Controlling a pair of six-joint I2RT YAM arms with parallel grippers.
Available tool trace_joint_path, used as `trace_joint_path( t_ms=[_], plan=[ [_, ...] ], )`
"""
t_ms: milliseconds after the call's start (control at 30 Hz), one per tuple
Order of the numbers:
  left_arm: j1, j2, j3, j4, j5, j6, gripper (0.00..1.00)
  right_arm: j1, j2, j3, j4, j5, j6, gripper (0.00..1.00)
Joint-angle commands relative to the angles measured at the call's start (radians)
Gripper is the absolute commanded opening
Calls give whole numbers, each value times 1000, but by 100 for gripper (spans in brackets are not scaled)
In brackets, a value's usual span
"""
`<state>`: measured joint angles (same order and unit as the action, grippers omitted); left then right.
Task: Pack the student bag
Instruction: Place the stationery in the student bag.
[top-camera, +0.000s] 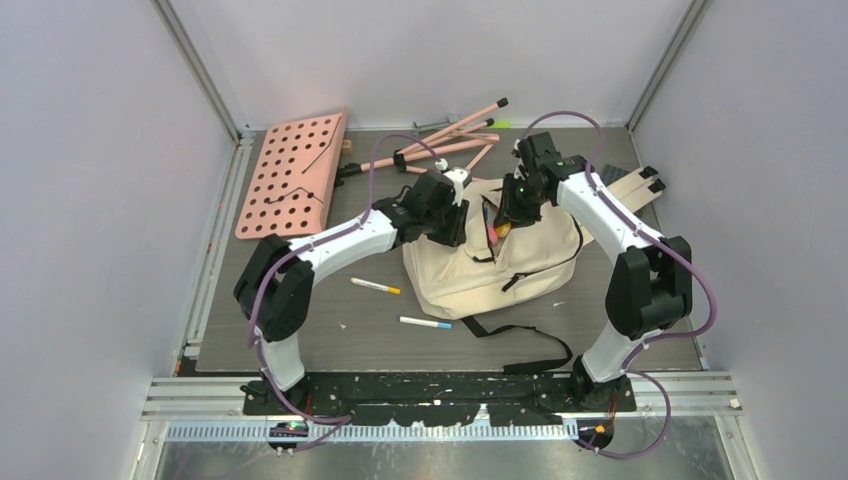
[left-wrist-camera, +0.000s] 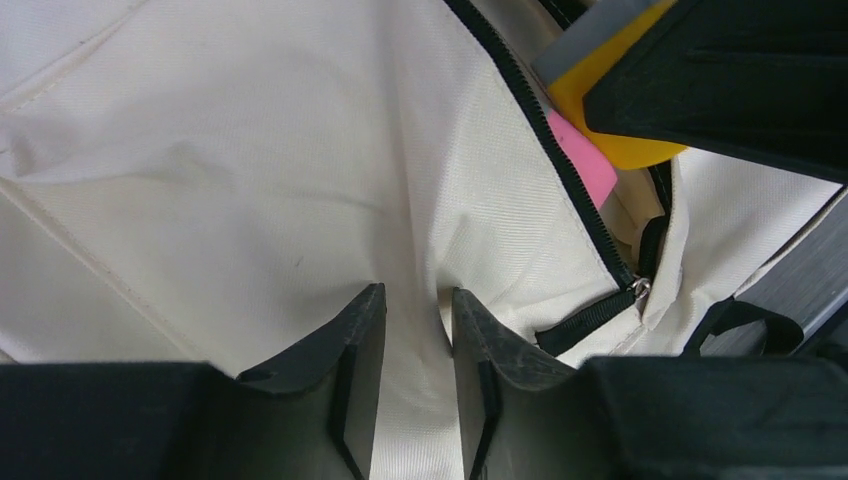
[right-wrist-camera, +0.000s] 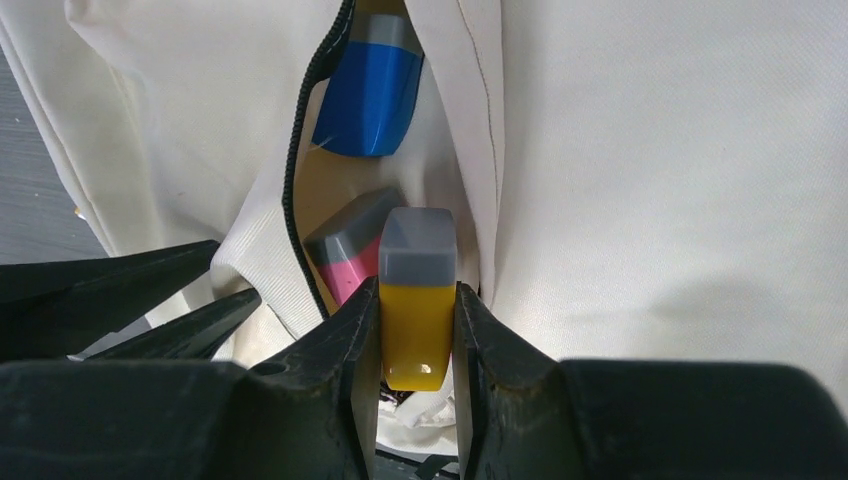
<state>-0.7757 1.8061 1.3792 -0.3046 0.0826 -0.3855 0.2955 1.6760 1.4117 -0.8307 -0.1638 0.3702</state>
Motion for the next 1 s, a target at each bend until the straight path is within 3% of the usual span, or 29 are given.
trace_joint_path(
  t_ms=[0,167,533,767,967],
  plan=[
    [7,6,36,67,76,12,25,4,10,7,39,-40,-76,1],
    [8,-56,-26,208,110,7,0,5,46,-19,87,-187,-83,1],
    [7,-134,-84,234,73,-4,0,5,125,-87,220,-348,-14,3],
    [8,-128,-86,214,66,1,0,5,86,-100,220,-288,-22,41],
    [9,-133,-87,193,47,17,0,5,37,-103,213,-238,-31,51]
  ],
)
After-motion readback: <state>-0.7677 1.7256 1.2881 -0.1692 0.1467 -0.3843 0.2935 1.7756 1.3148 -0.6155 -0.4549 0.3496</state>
